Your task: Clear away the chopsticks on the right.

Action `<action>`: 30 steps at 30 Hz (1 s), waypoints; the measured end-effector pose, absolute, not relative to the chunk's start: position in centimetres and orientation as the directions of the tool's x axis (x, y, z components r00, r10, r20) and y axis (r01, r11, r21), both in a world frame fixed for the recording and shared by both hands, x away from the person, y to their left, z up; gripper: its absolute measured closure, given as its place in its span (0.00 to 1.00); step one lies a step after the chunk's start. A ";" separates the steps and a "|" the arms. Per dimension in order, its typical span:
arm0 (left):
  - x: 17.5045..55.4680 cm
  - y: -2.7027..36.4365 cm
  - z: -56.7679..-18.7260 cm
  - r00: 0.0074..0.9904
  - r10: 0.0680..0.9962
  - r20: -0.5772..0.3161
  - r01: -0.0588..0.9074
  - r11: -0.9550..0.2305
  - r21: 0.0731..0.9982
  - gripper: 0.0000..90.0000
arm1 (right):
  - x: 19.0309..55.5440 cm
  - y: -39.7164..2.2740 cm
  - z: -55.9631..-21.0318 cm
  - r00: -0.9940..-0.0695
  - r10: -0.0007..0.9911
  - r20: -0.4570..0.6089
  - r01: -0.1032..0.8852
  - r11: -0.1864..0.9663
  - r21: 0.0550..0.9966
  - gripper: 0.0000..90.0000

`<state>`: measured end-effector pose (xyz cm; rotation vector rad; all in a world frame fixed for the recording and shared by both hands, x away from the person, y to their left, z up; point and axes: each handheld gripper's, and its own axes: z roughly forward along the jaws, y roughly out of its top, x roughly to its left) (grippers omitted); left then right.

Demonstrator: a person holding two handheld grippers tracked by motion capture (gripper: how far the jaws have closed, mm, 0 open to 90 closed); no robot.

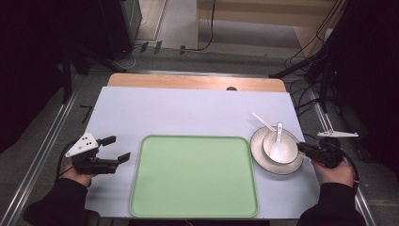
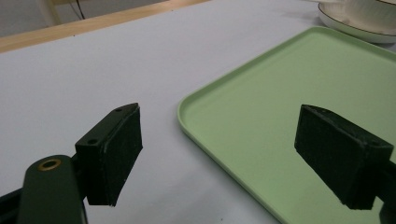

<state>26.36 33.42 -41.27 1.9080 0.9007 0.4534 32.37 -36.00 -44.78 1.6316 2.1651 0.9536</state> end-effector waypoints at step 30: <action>26.4 33.4 -41.3 0.660 0.749 -0.060 0.400 -0.283 0.872 0.17 | 32.9 -36.3 -45.4 -0.349 0.917 0.193 0.768 0.162 0.619 0.94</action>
